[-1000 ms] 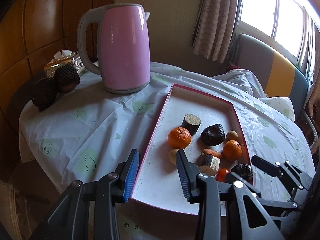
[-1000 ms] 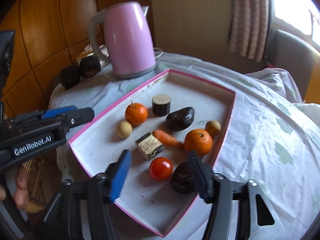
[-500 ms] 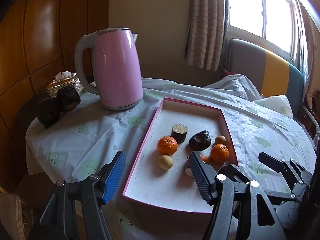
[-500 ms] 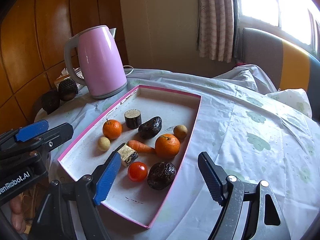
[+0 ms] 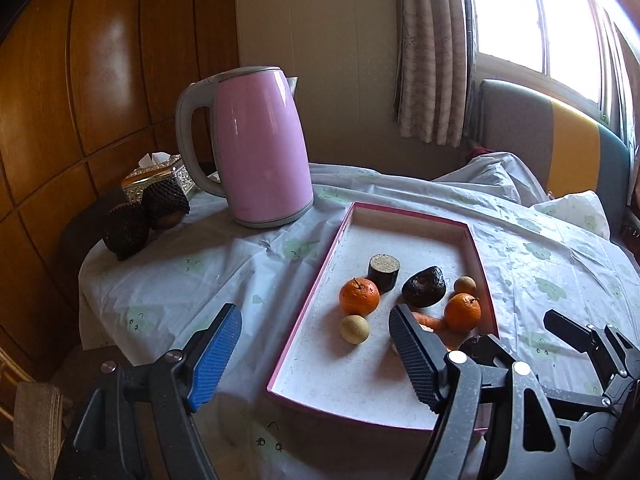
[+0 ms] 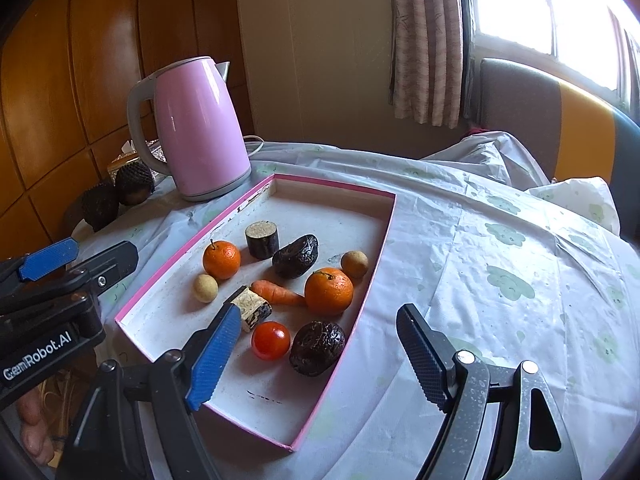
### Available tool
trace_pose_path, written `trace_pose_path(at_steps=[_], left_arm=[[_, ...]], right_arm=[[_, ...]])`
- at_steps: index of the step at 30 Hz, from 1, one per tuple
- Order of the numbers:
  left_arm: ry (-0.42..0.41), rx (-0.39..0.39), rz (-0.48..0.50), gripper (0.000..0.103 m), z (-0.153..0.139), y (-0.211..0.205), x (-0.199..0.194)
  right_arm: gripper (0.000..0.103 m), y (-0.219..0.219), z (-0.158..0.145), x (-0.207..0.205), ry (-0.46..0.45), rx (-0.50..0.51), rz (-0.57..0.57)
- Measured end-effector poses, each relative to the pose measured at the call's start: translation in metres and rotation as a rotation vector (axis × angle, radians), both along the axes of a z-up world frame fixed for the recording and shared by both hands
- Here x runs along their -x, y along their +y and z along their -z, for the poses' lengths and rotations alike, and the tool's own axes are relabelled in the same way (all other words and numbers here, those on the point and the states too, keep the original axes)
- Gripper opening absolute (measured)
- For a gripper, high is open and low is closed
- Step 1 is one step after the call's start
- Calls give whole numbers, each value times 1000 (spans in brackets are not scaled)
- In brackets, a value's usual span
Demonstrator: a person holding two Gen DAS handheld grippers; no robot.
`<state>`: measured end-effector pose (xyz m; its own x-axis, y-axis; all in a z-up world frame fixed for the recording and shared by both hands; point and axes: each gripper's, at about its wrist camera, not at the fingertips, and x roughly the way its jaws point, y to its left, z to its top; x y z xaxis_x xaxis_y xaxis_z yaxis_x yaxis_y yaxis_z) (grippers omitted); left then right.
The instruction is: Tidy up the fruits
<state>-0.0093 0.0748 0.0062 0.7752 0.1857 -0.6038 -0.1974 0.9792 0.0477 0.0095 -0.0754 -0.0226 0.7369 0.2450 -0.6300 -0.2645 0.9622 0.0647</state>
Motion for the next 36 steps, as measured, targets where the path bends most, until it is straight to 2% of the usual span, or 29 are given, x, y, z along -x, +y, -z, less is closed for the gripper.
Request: trace_pose_path(at_steps=[36], left_arm=[[5, 22, -3, 78, 0, 1, 2]], right_arm=[[83, 4, 0, 0, -3, 5, -8]])
